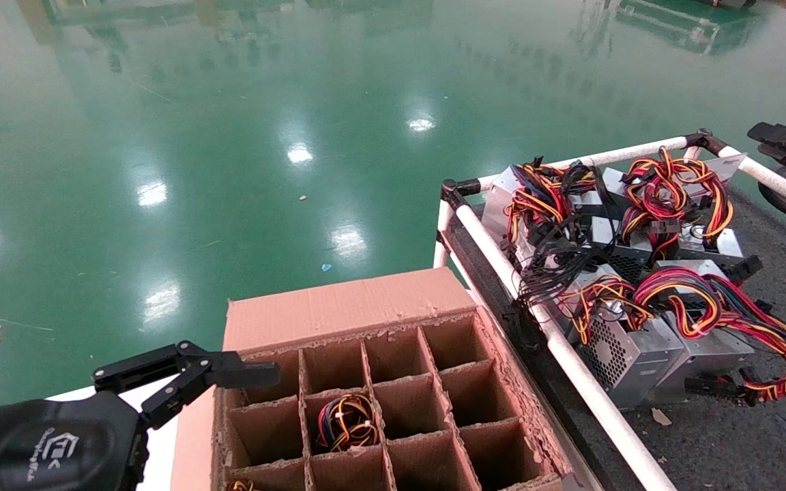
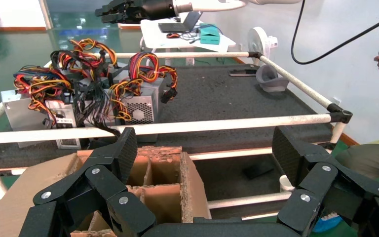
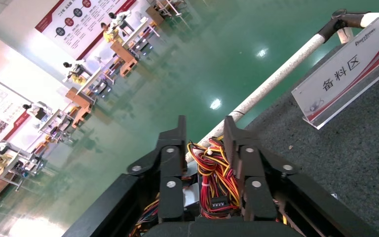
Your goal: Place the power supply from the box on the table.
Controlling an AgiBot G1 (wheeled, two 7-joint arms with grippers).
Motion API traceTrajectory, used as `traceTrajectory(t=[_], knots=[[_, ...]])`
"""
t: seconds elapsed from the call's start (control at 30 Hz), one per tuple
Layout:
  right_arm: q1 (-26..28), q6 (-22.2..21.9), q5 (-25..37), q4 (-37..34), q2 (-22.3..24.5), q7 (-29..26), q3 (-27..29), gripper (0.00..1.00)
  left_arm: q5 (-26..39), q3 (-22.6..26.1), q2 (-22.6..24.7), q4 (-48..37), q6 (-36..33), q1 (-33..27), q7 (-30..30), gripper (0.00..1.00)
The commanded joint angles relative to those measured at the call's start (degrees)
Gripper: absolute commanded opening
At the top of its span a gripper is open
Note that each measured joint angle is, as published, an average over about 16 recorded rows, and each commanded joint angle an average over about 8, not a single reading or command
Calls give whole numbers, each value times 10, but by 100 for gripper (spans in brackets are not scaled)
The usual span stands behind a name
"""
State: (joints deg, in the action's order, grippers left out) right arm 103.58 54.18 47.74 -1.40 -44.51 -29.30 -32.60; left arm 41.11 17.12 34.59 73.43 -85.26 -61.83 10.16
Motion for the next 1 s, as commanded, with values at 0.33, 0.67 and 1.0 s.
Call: traceTrajectory(t=[0.33,0.67,1.0], knots=[[0,3,-1,1,1,-1,1,100,0,0,0,0,0,0,0,100],[-38,31,-6,68,9,16,16,100,0,0,0,0,0,0,0,100],[-108,83,-16,194,25,47,43,100,0,1,0,0,0,0,0,100]])
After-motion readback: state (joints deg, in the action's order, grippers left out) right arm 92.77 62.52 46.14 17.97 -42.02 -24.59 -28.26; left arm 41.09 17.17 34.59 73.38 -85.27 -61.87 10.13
